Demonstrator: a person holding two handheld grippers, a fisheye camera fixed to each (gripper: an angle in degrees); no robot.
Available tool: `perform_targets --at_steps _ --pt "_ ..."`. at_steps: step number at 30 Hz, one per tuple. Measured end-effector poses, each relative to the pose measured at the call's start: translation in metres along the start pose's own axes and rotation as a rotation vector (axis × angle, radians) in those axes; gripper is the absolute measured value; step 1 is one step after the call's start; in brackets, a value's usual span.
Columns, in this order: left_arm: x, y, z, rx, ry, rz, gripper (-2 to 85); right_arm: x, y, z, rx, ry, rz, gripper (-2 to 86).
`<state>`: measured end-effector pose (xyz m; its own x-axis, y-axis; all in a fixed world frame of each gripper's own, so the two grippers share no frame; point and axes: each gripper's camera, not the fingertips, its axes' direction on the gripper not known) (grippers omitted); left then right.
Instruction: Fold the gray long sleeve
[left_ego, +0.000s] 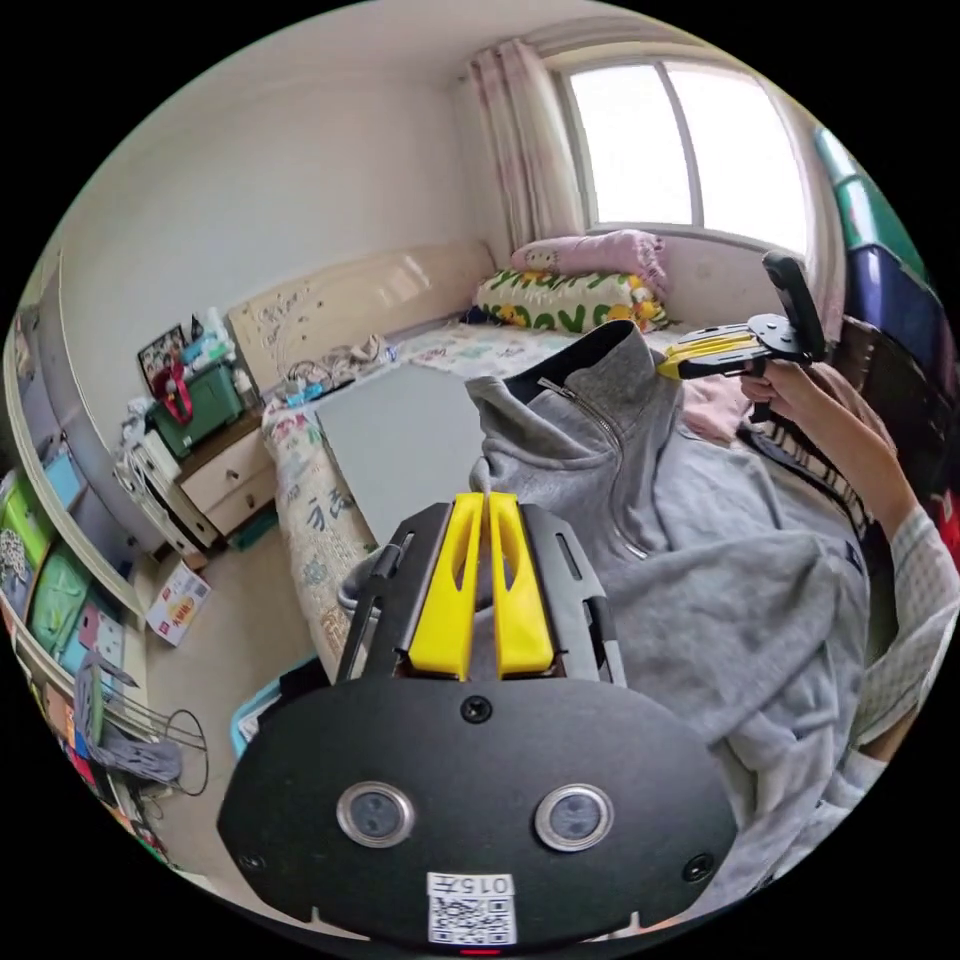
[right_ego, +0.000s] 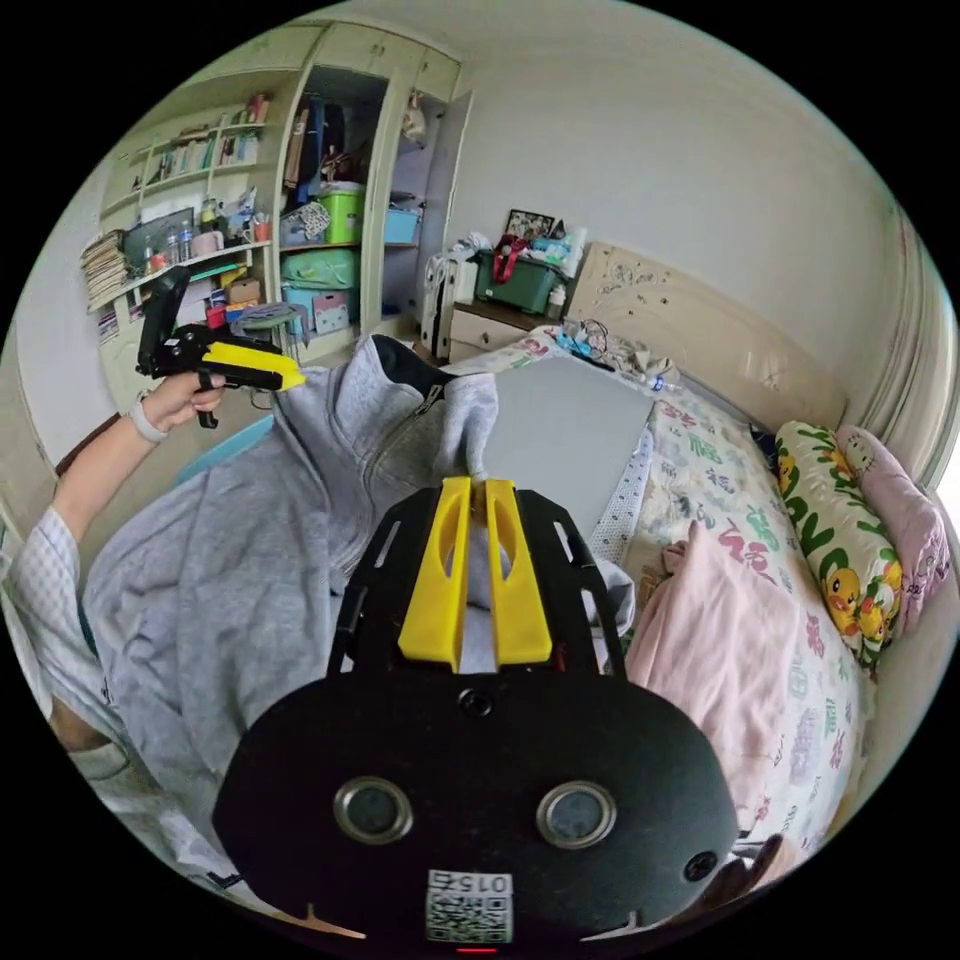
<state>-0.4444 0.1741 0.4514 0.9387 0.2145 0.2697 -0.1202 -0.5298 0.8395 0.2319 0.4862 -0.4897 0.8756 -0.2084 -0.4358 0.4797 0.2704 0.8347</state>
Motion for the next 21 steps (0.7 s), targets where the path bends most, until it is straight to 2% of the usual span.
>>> perform_targets --at_steps 3,5,7,11,14,21 --pt "0.081 0.042 -0.106 0.077 0.060 0.086 0.3 -0.052 0.064 -0.086 0.070 -0.072 -0.052 3.4" --pt "0.162 0.103 -0.168 0.082 0.092 0.190 0.3 -0.097 0.128 -0.128 0.053 -0.159 -0.113 3.6" --pt "0.222 0.153 -0.199 0.068 0.112 0.243 0.2 -0.126 0.179 -0.144 0.035 -0.212 -0.119 3.8" --pt "0.317 0.219 -0.222 0.003 0.011 0.290 0.0 -0.164 0.266 -0.159 0.053 -0.227 -0.091 3.9" --pt "0.332 0.223 -0.247 0.036 -0.034 0.264 -0.1 -0.173 0.291 -0.166 0.076 -0.216 -0.085 3.8" --pt "0.330 0.233 -0.300 0.147 0.031 0.168 -0.3 -0.177 0.313 -0.201 0.122 -0.219 -0.048 3.6"
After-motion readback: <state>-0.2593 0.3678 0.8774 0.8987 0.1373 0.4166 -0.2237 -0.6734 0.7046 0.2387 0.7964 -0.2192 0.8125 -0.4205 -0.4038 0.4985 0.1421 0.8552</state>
